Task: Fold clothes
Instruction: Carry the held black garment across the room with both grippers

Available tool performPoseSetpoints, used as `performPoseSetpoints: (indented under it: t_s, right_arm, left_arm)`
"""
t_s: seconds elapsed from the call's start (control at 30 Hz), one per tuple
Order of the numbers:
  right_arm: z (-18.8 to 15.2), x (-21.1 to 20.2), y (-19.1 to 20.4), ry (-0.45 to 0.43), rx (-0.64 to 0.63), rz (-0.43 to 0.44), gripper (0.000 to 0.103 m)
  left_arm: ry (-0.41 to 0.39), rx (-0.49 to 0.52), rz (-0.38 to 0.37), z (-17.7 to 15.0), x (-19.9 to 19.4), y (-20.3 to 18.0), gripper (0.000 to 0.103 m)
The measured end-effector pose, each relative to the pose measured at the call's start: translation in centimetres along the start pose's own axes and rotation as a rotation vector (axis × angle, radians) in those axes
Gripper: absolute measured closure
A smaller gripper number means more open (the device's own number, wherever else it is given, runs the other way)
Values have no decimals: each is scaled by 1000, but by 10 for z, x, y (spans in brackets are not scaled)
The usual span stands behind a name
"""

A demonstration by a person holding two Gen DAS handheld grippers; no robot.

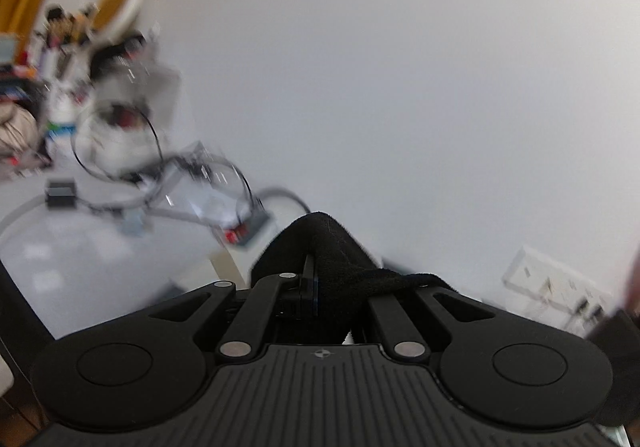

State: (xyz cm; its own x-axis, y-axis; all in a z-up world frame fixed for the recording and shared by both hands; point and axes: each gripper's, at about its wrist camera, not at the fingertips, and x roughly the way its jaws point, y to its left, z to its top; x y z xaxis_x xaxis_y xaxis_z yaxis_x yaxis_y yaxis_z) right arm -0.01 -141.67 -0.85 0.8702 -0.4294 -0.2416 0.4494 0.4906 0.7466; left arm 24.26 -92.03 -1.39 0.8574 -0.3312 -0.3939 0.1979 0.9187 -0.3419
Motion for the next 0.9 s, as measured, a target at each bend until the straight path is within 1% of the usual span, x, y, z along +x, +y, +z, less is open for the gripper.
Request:
performPoseSetpoints:
  t_s: [0.07,0.13,0.17,0.27,0.33,0.4,0.47,0.53,0.63,0.7,0.8,0.87,0.9]
  right_arm:
    - [10,-33,10,-45,-67,3,100]
    - [16,-54,20,-74,-116,-1,100]
    - [17,-61,24,-85,-119,3,100]
    - [19,-71,34,-138,-88,17,100]
    - [18,-76,42,-180,-70,30,100]
    - [20,-84,55,-220,-66,63,100]
    - [23,-86,71,-241,-98,117,100]
    - [28,-82,89,-244,-161,166,100]
    - [38,-64,107,-258,-221,221,100]
    - [47,-39,106,-242,-200,252,100]
    - [56,17,88,-155,-106,301,100]
    - [58,62,73,-72,-57,286,100]
    - [58,86,66,-30,-54,264,100]
  left_arm:
    - [57,18,-17,-11,7,1,100]
    - [89,31,-40,-16,12,2,100]
    - [90,39,-54,-15,13,2,100]
    - [41,62,-100,-6,12,1,100]
    - [-14,77,-128,2,7,1,100]
    - [-71,89,-143,11,2,3,100]
    - [-108,130,-154,19,2,0,100]
    - [-126,169,-138,23,8,-3,100]
    - [-125,158,-104,26,23,-5,100]
    - [-117,155,-55,26,35,-8,100]
    - [-92,136,38,22,56,-8,100]
    - [-60,86,82,22,69,-8,100]
    - [-48,54,84,25,77,-9,100]
